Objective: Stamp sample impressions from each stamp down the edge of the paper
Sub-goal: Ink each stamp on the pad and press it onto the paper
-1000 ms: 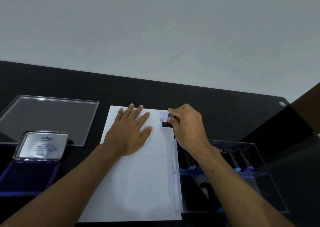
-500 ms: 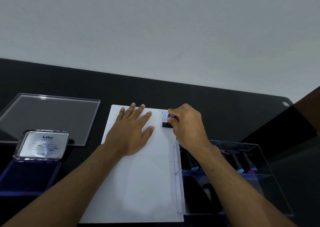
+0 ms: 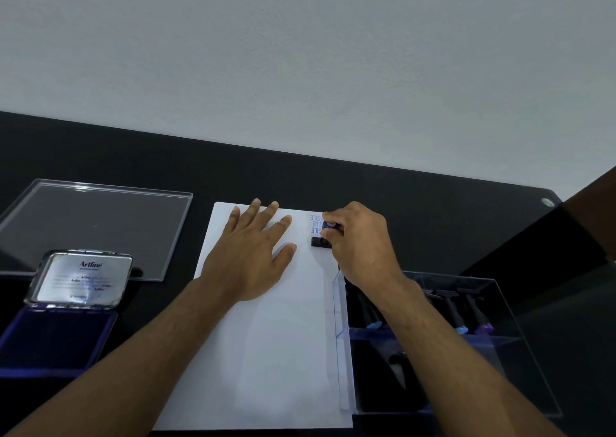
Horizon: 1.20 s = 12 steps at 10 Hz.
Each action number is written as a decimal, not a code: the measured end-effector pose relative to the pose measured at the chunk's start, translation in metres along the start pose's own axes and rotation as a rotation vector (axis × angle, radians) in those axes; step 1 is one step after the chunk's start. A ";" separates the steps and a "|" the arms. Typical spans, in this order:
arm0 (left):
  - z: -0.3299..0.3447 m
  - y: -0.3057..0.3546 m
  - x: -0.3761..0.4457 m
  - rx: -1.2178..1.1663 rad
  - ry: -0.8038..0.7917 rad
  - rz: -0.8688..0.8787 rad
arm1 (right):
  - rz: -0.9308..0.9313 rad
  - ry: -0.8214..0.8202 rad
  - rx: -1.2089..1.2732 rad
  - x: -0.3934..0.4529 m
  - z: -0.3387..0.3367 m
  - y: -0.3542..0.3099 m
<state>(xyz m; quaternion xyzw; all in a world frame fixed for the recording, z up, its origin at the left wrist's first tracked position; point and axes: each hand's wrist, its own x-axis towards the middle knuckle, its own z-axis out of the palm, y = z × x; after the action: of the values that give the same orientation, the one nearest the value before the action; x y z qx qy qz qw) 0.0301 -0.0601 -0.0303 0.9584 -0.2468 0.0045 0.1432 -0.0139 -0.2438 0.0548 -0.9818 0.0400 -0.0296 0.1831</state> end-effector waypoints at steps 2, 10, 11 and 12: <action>0.000 0.000 0.000 0.004 -0.009 -0.008 | 0.010 0.042 0.041 -0.001 0.001 0.002; 0.002 -0.002 0.000 0.006 0.006 0.000 | 0.053 -0.042 0.057 0.003 -0.002 0.000; 0.003 -0.002 0.000 0.009 0.000 0.000 | 0.069 -0.047 0.063 0.002 -0.001 0.001; 0.003 -0.002 0.001 -0.002 0.007 0.003 | 0.069 -0.032 0.067 0.001 -0.001 0.001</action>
<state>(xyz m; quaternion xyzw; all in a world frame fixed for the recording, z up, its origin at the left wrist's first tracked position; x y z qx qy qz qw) 0.0318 -0.0594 -0.0337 0.9578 -0.2478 0.0079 0.1452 -0.0132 -0.2454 0.0550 -0.9735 0.0699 -0.0090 0.2174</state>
